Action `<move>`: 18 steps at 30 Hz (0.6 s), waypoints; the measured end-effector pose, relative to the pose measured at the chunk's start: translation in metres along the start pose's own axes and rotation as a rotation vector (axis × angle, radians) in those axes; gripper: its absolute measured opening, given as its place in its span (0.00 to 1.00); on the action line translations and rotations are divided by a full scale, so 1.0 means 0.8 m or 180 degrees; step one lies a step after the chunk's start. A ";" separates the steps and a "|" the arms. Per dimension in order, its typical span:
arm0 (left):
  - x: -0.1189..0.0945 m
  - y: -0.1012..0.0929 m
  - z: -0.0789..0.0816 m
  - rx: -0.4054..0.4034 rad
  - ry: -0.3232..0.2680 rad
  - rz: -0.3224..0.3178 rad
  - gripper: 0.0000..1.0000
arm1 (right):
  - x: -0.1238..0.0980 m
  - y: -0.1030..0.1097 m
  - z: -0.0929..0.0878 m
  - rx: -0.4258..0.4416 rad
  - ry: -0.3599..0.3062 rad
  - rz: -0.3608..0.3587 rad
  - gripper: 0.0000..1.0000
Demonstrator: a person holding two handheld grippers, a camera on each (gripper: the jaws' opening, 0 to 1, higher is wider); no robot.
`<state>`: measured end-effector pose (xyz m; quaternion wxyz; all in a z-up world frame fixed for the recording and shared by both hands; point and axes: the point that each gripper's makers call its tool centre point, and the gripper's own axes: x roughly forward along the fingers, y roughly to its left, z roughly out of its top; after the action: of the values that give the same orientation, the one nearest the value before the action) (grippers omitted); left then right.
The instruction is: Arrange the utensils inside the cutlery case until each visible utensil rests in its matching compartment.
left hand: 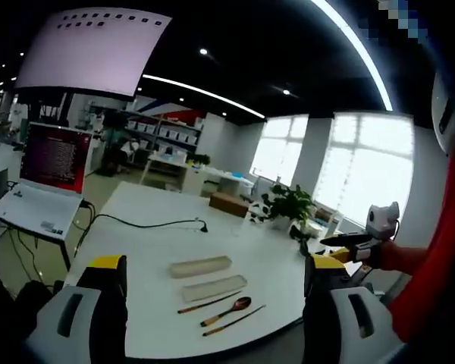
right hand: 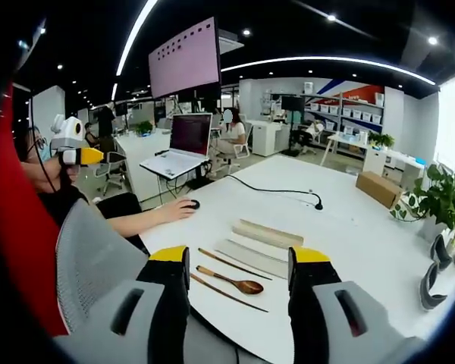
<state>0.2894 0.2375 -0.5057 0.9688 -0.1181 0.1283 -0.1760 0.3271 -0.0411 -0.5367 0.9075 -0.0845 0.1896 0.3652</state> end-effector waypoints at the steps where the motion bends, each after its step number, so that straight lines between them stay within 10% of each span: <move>1: 0.000 0.001 -0.003 0.0021 0.0052 0.0025 1.00 | 0.001 0.001 0.001 0.0002 -0.0002 0.0007 0.50; 18: -0.007 0.010 -0.002 0.0010 0.0038 0.0146 1.00 | 0.028 0.009 0.002 -0.0167 0.0084 0.0119 0.45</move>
<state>0.2865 0.2461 -0.5082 0.9720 -0.1126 0.1365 -0.1545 0.3377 -0.0215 -0.5448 0.8954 -0.1096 0.1934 0.3858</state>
